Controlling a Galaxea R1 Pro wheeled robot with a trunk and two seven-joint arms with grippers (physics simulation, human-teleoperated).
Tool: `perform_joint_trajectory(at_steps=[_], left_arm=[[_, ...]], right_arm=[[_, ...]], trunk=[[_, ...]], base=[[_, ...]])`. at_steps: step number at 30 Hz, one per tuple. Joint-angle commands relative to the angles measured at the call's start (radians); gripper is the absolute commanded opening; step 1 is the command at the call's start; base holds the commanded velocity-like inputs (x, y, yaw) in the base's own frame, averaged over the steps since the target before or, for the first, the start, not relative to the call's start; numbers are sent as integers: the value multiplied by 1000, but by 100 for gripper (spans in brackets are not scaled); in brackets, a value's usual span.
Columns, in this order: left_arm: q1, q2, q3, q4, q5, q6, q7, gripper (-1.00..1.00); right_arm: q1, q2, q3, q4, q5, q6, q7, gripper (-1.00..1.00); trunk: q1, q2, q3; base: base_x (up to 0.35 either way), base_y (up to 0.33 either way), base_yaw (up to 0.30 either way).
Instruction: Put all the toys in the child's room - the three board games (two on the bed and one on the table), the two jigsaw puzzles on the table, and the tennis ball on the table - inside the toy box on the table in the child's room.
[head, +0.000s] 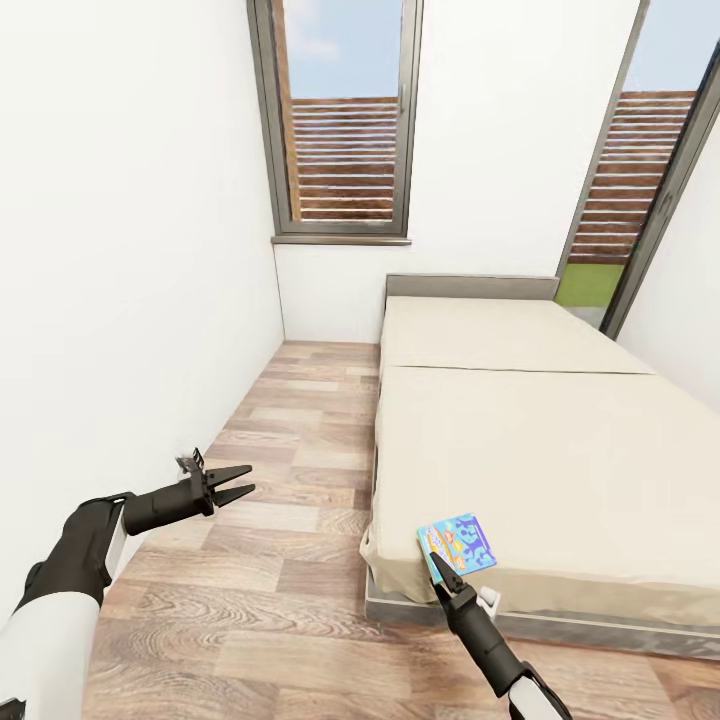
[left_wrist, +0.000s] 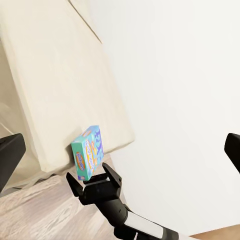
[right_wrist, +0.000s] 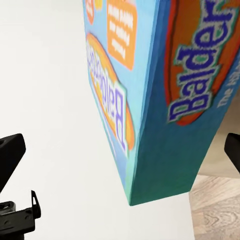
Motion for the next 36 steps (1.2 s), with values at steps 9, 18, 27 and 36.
perform_joint_trajectory(at_steps=[9,18,27,36], left_arm=[[-1,-1,3,-1,-10,10,-8,100],[-1,-1,3,-1,-10,10,-8,100],[-1,-1,3,-1,-10,10,-8,100],[-1,-1,3,-1,-10,10,-8,100]], right_arm=[[-1,0,-2,0,-11,10,4,100],[-1,0,-2,0,-11,10,4,100],[-1,0,-2,0,-11,10,4,100],[-1,1,-2,0,-11,10,4,100]], trunk=[[0,0,-1],[0,0,-1],[0,0,-1],[0,0,-1]], base=[[0,-66,0],[0,-23,0],[0,-3,0],[0,0,0]])
